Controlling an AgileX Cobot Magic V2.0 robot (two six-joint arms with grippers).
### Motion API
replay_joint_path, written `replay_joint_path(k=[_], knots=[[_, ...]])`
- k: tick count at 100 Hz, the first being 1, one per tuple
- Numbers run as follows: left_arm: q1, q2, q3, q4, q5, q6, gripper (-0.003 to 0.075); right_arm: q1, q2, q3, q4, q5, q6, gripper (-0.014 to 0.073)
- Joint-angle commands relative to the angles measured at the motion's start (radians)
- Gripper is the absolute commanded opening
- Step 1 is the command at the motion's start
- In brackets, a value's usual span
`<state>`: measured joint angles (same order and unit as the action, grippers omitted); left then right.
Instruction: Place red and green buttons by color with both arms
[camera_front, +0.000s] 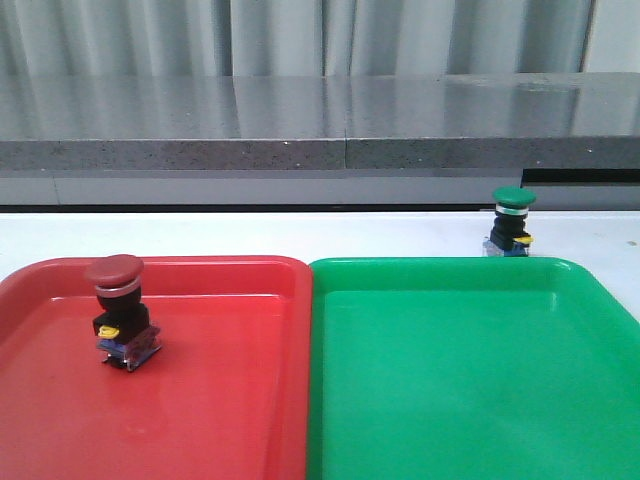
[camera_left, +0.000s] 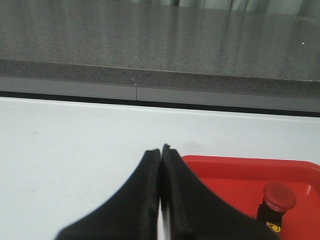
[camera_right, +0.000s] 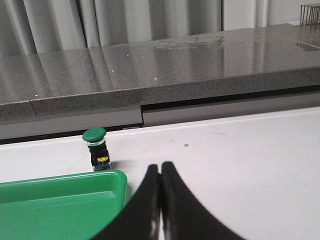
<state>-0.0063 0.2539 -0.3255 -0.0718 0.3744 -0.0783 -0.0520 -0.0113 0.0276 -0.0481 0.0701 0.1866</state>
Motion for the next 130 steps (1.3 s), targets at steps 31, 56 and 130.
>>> replay_joint_path(k=[31,56,130], knots=[[0.005,-0.123,0.128,0.031,-0.283,-0.007,-0.0020,-0.006,-0.022,-0.019,-0.008,-0.077,0.000,-0.0064],[0.054,-0.279,0.234,0.045,-0.398,-0.003,-0.0020,-0.006,-0.022,-0.019,-0.008,-0.077,0.000,-0.0064],[0.057,-0.290,0.338,-0.003,-0.457,0.051,-0.0020,-0.006,-0.021,-0.019,-0.008,-0.077,0.000,-0.0064]])
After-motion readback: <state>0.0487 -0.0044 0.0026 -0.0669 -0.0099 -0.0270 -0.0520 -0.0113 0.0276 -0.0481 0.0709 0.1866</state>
